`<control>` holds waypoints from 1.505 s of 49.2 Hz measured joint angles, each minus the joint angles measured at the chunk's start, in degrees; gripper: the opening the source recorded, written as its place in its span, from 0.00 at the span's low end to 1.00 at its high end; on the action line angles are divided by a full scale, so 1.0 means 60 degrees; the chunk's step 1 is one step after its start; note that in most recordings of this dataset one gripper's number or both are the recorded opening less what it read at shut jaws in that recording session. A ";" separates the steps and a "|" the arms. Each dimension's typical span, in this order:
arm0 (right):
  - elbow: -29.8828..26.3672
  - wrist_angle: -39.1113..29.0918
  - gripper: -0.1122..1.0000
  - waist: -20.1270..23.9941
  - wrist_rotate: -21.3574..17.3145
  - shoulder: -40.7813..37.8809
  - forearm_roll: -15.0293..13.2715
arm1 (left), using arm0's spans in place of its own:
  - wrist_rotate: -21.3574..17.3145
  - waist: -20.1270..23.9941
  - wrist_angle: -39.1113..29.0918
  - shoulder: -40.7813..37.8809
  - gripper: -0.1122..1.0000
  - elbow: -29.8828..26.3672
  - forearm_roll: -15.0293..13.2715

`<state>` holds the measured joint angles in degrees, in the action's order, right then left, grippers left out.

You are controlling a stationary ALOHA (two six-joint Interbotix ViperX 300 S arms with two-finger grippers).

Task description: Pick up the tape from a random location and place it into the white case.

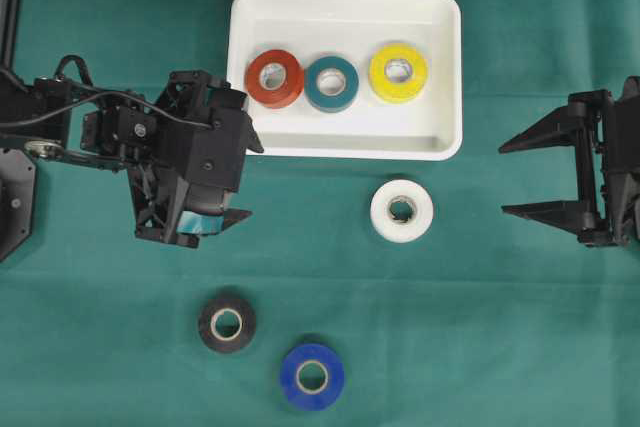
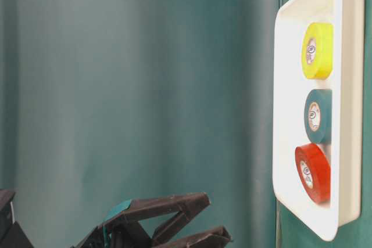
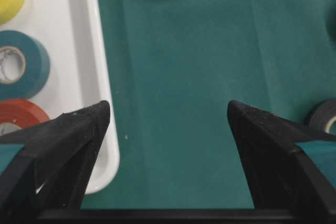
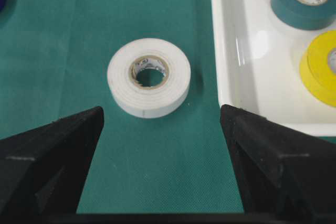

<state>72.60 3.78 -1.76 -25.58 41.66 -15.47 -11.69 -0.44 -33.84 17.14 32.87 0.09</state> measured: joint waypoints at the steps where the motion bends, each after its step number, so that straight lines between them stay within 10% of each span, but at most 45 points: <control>1: 0.0000 -0.0015 0.87 0.0000 0.0000 0.0015 0.0000 | 0.0000 0.0000 0.0029 0.0029 1.00 0.0015 0.0000; 74: -0.1831 -0.0659 0.87 0.0000 0.0059 0.1069 -0.0469 | 0.0000 0.0103 0.2227 0.5039 0.98 0.2695 -0.0059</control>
<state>61.61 -0.18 -1.76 -25.22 48.08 -18.28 -11.69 0.18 -20.48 47.37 49.04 -0.26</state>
